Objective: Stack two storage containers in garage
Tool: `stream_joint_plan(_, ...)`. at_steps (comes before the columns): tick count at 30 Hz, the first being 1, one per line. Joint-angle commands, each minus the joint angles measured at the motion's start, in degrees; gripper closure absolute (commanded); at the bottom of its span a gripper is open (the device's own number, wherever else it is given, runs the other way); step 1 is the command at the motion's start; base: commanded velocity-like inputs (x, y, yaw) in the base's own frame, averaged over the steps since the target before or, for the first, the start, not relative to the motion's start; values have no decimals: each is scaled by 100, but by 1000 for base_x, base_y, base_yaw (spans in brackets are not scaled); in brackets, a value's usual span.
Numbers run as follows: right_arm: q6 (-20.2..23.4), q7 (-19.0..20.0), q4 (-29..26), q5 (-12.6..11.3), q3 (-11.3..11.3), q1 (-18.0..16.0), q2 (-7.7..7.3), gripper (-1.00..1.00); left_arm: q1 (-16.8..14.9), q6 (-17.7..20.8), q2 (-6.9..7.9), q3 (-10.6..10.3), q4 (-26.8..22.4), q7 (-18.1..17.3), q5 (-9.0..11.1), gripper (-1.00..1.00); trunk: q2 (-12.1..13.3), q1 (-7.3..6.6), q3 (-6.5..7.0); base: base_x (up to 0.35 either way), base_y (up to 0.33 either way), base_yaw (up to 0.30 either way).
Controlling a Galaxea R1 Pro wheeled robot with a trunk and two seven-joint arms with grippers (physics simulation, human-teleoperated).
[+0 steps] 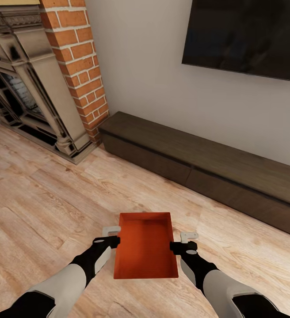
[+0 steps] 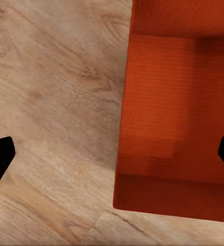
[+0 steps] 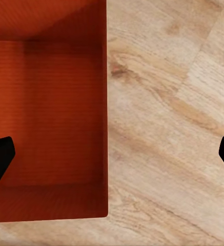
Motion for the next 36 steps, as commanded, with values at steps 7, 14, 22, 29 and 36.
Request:
stream_joint_plan(7,-4,-34,7,17,21,-3,9,-100,-1,42,-16,-134,-14,42,-301,-100,-2,0,-3,0,0,0)
stream_joint_plan(14,3,-30,7,8,21,-3,10,-100,-1,48,-26,-130,-12,42,-341,-100,-123,66,-57,0,0,0)
stream_joint_plan(22,7,-30,6,-8,21,-3,10,-100,-1,59,-31,-128,-12,42,-345,-100,-443,242,-201,0,0,0)
stream_joint_plan(29,3,-30,6,-10,21,-3,10,-100,-1,64,-32,-128,-12,42,-338,-100,-724,395,-327,0,0,0)
stream_joint_plan(36,-3,-30,6,-10,21,-4,10,-100,-1,77,-32,-120,-12,42,-338,-100,-1005,549,-452,0,0,0)
